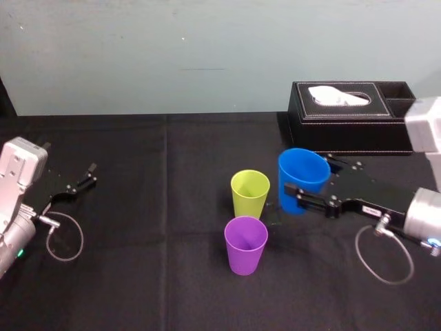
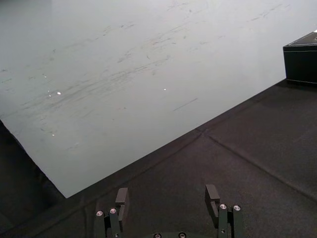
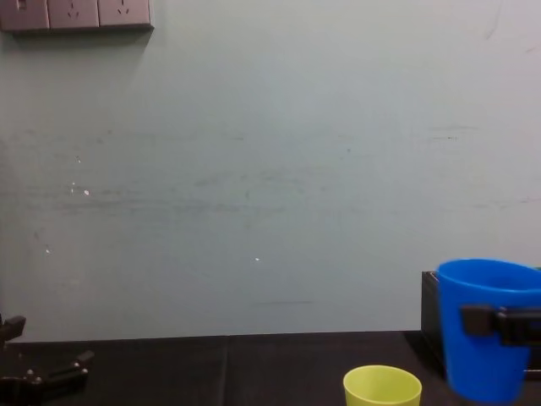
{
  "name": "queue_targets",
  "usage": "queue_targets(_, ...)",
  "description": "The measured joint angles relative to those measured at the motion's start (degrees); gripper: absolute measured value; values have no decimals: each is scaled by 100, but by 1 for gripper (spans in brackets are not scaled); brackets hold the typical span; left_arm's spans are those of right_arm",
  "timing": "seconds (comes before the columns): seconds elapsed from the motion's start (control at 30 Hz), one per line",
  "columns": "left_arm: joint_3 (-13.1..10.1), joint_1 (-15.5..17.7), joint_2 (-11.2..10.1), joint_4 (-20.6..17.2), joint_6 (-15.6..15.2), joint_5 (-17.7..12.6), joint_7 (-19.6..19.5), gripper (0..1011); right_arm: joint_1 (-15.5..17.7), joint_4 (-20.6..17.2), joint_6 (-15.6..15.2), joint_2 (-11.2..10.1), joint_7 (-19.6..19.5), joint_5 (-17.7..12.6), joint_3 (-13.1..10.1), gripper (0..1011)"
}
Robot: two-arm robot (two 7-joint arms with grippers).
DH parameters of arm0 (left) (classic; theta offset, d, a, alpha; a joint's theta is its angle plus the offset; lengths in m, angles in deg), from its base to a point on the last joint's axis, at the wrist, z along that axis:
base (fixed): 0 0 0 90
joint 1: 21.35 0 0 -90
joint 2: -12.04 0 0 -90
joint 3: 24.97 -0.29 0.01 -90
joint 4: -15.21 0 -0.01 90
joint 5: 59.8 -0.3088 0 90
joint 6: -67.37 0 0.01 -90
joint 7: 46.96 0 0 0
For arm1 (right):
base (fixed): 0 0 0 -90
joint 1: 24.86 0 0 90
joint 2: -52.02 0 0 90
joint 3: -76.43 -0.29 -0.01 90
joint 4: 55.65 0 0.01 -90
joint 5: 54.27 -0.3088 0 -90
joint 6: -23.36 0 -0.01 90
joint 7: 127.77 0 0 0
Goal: Stack the three plastic cups sequentially using one hand.
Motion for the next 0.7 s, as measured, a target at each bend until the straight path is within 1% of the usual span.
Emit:
queue_targets(0.07,0,0,0,0,0,0,0,1011,-141,56,-75,62,-16,30,99,724)
queue_targets(0.1,0,0,0,0,0,0,0,1011,-282,118,-148,130,-27,57,192,724)
queue_targets(0.17,0,0,0,0,0,0,0,1011,-416,188,-215,195,-37,88,291,724)
queue_targets(0.2,0,0,0,0,0,0,0,1011,-534,250,-264,254,-48,118,372,724)
queue_targets(0.37,0,0,0,0,0,0,0,1011,-909,492,-408,457,-74,205,618,724)
queue_targets(0.5,0,0,0,0,0,0,0,1011,-1084,648,-462,556,-84,244,736,724)
queue_targets(0.6,0,0,0,0,0,0,0,1011,-1254,839,-499,666,-85,290,859,724)
queue_targets(0.63,0,0,0,0,0,0,0,1012,-1254,839,-499,666,-85,290,859,724)
queue_targets(0.7,0,0,0,0,0,0,0,1011,-1350,968,-501,734,-78,307,926,724)
